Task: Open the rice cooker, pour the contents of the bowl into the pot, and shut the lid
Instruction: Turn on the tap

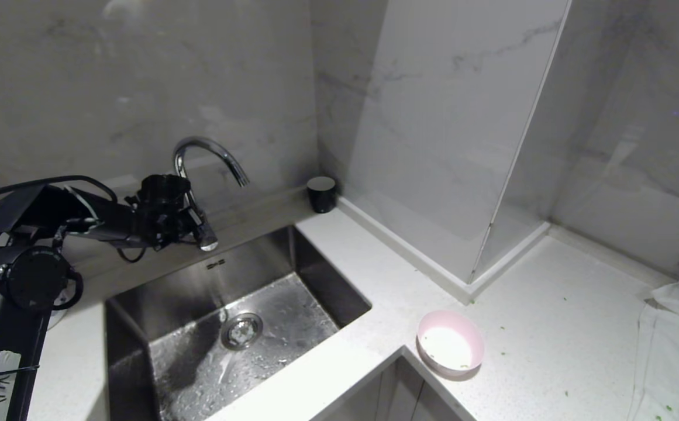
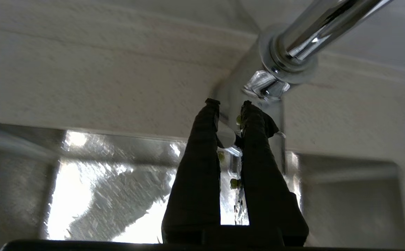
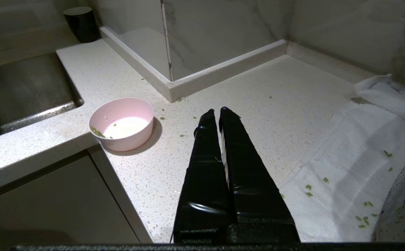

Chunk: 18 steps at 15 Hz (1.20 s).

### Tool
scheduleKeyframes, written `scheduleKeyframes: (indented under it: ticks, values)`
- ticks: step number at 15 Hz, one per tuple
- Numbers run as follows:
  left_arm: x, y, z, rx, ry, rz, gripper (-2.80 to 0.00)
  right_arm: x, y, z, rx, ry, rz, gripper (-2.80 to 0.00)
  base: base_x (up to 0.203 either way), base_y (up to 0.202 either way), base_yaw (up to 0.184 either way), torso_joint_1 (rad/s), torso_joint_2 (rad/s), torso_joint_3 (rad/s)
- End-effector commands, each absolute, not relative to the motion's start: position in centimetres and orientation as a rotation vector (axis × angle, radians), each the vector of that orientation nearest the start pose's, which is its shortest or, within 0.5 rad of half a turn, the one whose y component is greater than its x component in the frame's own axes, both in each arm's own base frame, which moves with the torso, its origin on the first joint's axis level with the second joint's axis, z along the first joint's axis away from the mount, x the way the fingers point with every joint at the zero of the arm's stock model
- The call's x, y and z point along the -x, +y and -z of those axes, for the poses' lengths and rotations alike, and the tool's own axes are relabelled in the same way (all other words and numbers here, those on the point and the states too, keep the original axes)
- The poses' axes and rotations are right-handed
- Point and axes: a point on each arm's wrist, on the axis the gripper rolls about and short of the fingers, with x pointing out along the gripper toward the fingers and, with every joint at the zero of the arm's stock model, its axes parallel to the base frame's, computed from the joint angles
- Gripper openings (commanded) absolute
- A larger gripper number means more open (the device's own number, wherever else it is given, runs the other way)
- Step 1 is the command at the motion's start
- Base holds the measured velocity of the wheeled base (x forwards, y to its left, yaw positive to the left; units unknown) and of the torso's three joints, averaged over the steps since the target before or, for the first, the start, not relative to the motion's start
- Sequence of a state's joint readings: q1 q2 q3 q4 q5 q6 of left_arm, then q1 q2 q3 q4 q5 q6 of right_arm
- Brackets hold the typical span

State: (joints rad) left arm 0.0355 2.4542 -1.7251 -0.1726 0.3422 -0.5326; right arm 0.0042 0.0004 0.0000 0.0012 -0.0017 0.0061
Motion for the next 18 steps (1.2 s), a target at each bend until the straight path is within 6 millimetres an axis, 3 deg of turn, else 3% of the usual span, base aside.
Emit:
scheduleKeyframes:
  ticks: [1, 18]
  values:
    - [-49.75, 3.03, -7.39, 0.429, 0.447, -0.518, -2.80, 2.27, -0.01, -7.49, -0.006, 0.003, -0.003, -2.80, 0.000, 0.000, 0.000, 0.000, 0.00, 0.000]
    - [-49.19, 2.36, -7.77, 0.420, 0.456, -0.516, -2.80, 2.27, -0.01, -7.49, -0.006, 0.003, -0.003, -2.80, 0.000, 0.000, 0.000, 0.000, 0.00, 0.000]
